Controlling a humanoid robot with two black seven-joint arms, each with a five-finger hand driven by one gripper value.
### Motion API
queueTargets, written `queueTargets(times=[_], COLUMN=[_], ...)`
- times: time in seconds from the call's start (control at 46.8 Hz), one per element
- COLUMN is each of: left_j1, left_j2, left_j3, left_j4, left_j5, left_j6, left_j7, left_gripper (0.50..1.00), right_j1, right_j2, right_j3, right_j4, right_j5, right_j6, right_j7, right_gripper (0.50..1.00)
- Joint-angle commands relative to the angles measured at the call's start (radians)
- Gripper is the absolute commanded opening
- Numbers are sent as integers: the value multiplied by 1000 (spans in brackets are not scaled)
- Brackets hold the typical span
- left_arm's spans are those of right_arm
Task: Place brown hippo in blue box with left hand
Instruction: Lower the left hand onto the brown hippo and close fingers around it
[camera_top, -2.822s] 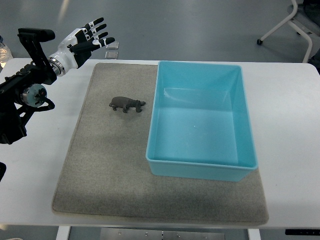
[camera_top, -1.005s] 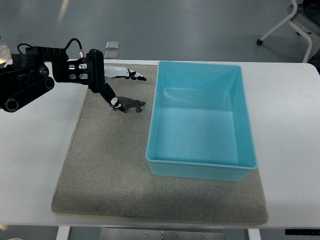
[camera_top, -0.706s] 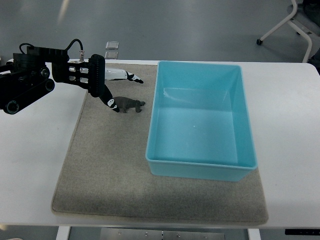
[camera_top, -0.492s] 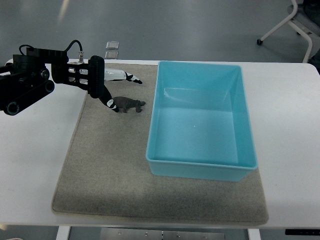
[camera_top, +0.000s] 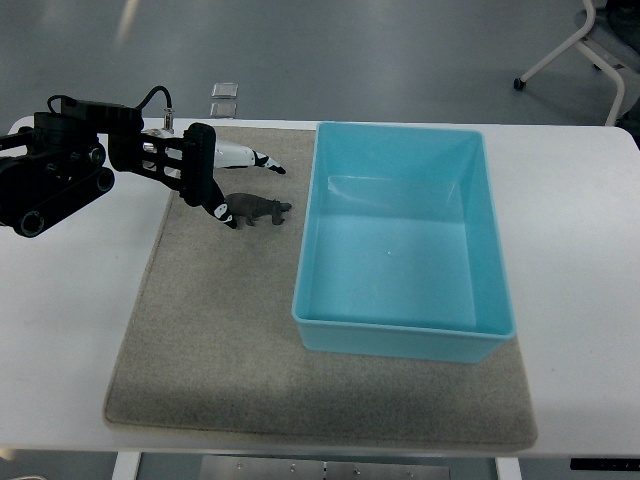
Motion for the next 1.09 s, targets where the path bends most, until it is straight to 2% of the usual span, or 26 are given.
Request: queueTargets(times=[0.0,0.171,0.257,0.299,0.449,0.599,0.663,0.748,0.791,1.069], left_j1=[0,-1,0,0,0,0,-1,0,0,-9], left_j2=[0,-2,0,-2,-2,-2,-2,-2,-2,-2], left_j3=[1,1,1,1,1,21,34,34,34,34], left_j4=[-1,0,0,0,-2,-2,-2,-1,-1,0], left_j5=[0,0,0,0,0,0,0,0,0,-3], left_j6=[-2,-2,-2,-3,-3,-5,-5,-5,-3,1], left_j7=[-2,-2,-2,-2,-2,-2,-2,0,-2,0], left_gripper=[943,900,896,868,861,823,784,776,750,709], right_j1=[0,0,0,0,0,0,0,0,0,0], right_j2=[0,0,0,0,0,0,0,0,0,0], right_j3=[0,0,0,0,0,0,0,0,0,0], right_j4=[0,0,0,0,0,0,0,0,0,0], right_j5=[0,0,0,0,0,0,0,0,0,0], right_j6=[0,0,0,0,0,0,0,0,0,0], right_j7=[0,0,0,0,0,0,0,0,0,0], right_gripper=[936,936,936,936,936,936,936,936,936,936])
